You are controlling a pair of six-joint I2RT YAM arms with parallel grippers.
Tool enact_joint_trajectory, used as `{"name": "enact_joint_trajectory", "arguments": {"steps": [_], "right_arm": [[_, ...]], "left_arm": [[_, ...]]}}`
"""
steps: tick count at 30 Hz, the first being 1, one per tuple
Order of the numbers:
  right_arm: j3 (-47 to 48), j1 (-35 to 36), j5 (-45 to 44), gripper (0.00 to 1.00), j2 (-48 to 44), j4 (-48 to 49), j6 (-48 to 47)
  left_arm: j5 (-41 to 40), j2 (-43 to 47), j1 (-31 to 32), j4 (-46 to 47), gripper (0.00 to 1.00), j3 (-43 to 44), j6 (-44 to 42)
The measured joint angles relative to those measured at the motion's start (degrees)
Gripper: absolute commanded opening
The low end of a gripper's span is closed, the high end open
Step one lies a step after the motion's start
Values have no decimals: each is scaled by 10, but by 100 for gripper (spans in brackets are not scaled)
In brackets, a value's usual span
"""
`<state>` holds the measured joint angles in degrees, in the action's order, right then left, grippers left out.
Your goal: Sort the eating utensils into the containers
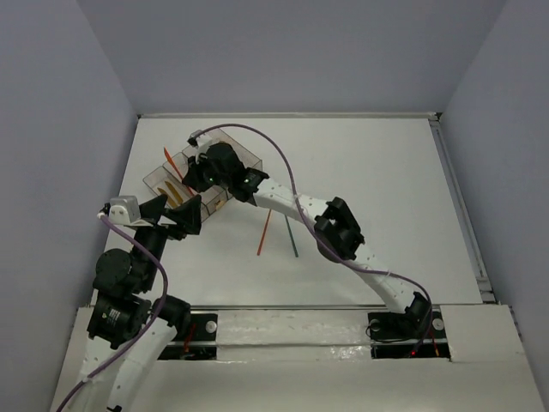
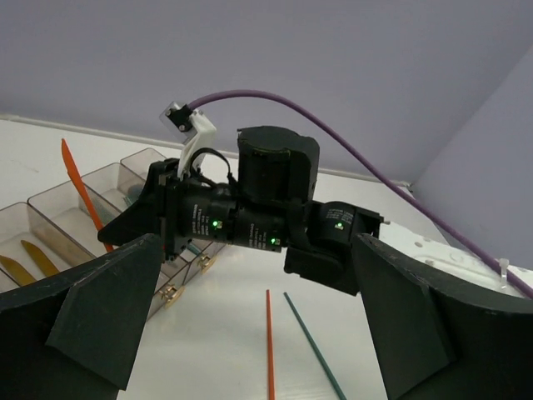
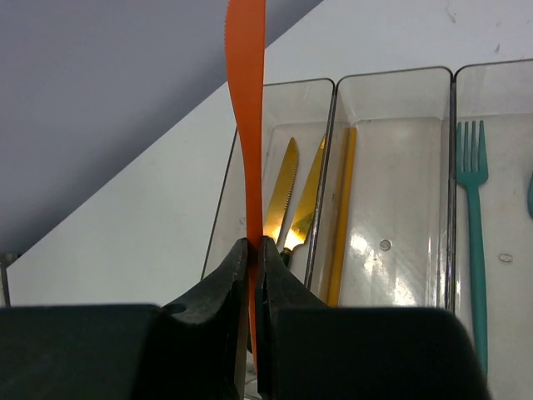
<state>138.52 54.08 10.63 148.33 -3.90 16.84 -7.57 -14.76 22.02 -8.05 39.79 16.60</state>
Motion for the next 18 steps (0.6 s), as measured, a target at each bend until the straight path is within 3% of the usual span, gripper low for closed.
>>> {"name": "enact_joint_trajectory", "arguments": {"steps": [10, 12, 17, 18], "right_arm": [[25, 10, -7, 2, 49, -6, -4], [25, 14, -7, 9, 52, -8, -6], [24, 21, -8, 44, 52, -8, -9], [23, 23, -9, 45, 52, -8, -10]], "left_arm": [[0, 0, 0, 0, 99, 0, 0], [0, 0, 0, 0, 99, 0, 0], [0, 0, 0, 0, 99, 0, 0], [0, 0, 0, 0, 99, 0, 0]]}}
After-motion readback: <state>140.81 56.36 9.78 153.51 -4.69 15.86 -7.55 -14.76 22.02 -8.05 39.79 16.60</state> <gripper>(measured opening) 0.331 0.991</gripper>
